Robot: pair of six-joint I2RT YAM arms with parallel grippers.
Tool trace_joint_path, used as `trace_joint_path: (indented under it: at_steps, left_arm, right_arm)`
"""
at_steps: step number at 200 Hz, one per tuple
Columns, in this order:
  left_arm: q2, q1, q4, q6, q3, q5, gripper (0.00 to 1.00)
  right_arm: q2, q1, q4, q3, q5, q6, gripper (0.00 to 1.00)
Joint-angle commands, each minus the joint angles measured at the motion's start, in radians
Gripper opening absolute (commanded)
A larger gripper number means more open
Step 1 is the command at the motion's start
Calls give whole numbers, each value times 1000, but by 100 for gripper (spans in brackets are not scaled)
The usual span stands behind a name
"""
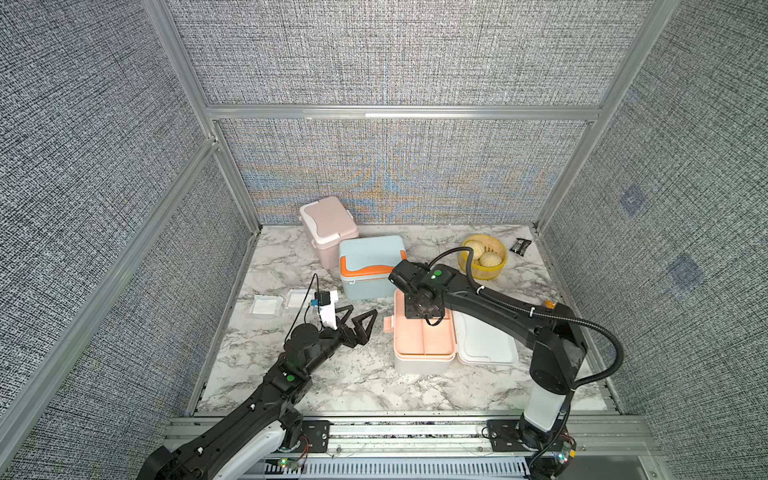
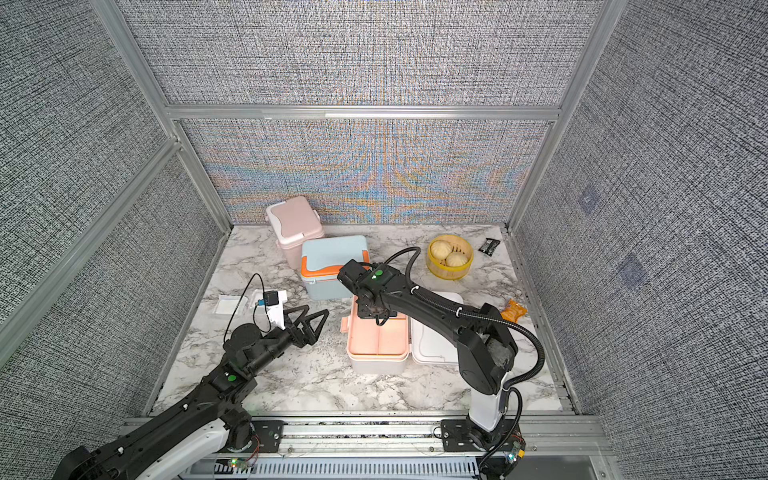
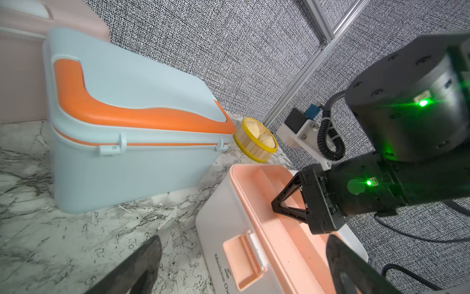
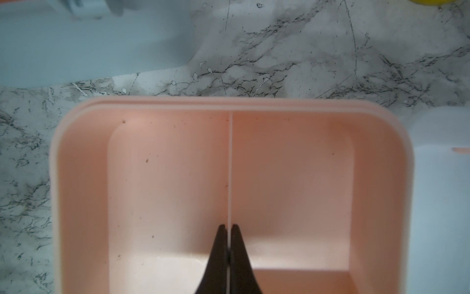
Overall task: Open first aid kits and take out gauze
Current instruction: Place the compartment layer in the first aid kit.
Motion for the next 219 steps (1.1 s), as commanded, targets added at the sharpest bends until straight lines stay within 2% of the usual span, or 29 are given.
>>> trace_joint_path:
  at_steps: [1,29,42,57,84,86,97,106,119,135,171,197,219]
  left_arm:
    - [2,1,20,11,4,8,100]
    - [7,1,20,13,6,8,100]
    - [16,1,19,15,12,17,100]
    - [33,1,8,17,33,57,100]
    - [62,-1,-2,40,74,166,100]
    - [66,0,-1,39,76,169,100]
    - [76,0,4,34,80,177,100]
    - [84,0,16,34,81,189,100]
    - [96,0,30,39,88,212,100]
    - [114,-3,28,54,112,248,100]
    - [152,-27,-85,45,232,300,100]
    - [179,-104,-242,59,340,229,100]
    - [261,-162,-319,35,422,189,100]
  right_arm:
    - [-13,-1,31,-10,6,-8,0]
    - [-3,-4,35,-19,-14,-4,0]
    - [-2,-6,25,-20,-28,2,12]
    - [-21,-7,12,-25,-30,3,21]
    - [-95,-11,28,-55,-42,-10,28]
    - [-102,-11,29,-58,-43,-11,34]
    - [-138,-11,36,-75,-40,-16,54]
    - [-172,-14,42,-96,-32,-21,67]
    - [-228,-19,55,-135,-14,-29,82]
    - [-311,-38,76,-195,-5,-48,92]
    - [-551,-139,165,-387,-33,-154,98]
    - [-739,-273,237,-547,-101,-213,99]
    - [-858,-411,250,-650,-166,-233,99]
